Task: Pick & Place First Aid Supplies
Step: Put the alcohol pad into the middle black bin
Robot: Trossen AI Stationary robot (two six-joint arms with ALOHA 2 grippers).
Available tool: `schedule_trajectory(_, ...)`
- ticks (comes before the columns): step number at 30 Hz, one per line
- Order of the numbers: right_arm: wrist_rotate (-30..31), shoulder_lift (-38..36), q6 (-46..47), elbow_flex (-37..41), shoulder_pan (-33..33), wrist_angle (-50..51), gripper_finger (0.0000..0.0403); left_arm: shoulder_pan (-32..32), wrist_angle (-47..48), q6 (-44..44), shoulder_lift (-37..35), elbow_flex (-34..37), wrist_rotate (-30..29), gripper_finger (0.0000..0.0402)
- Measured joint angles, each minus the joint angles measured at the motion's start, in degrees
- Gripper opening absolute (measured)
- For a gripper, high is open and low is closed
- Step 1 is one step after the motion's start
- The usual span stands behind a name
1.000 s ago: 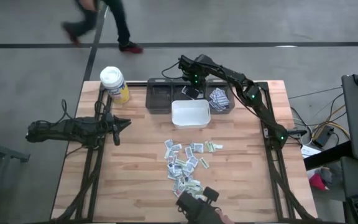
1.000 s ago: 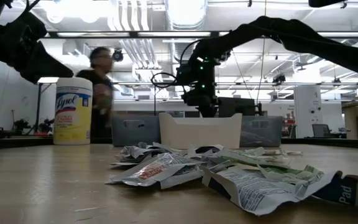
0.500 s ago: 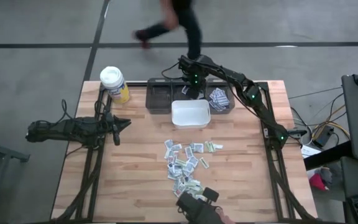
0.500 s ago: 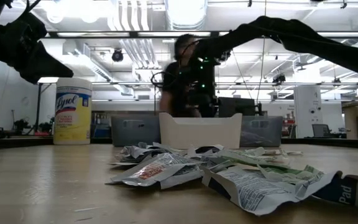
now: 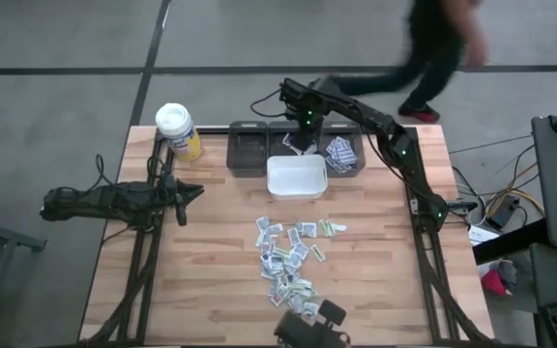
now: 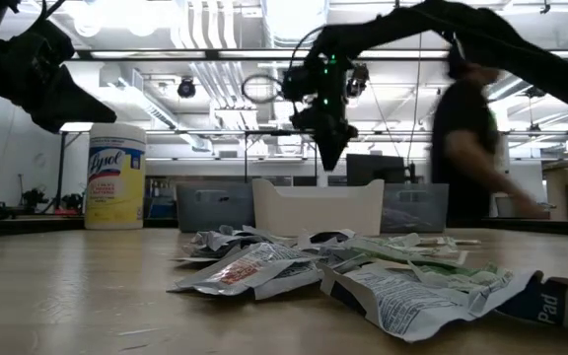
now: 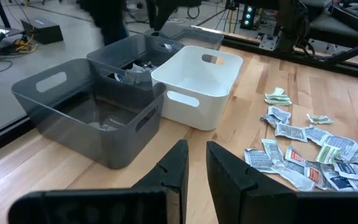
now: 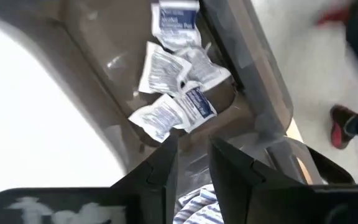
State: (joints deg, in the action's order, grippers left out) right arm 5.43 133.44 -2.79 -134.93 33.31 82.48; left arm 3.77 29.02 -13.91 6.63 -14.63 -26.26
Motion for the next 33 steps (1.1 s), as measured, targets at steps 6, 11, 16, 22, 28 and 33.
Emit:
schedule_trajectory(6, -0.09, -3.10, 1.66, -0.02, -3.16, -0.31, 0.0062, 0.00, -0.04, -0.19, -0.02, 0.00, 0.00, 0.0053)
schedule_trajectory(11, -0.01, -5.09, 1.43, -0.02, -6.91, -0.81, 0.0049, 0.00, -0.02, -1.40, -0.02, 0.00, 0.00, 0.0053)
schedule_trajectory(16, 0.07, -5.90, 1.33, -0.02, -11.00, -2.17, 0.0035, 0.00, 0.34, -1.44, -0.02, 0.06, 0.00, 0.0053)
schedule_trajectory(22, -0.01, -7.03, -0.22, -0.01, -15.68, -2.34, 0.0027, 0.00, -0.07, -2.07, -0.02, 2.04, 0.02, 0.0053)
schedule_trajectory(28, -1.92, -8.47, 1.14, 0.04, -19.61, -1.76, 0.0027, 0.01, -2.23, -5.85, -0.07, 4.92, 0.12, 0.0053)
schedule_trajectory(33, -4.82, -8.47, 2.86, 0.35, -23.21, -1.69, 0.0027, 0.00, -3.26, -5.14, -0.07, 5.49, 0.21, 0.0053)
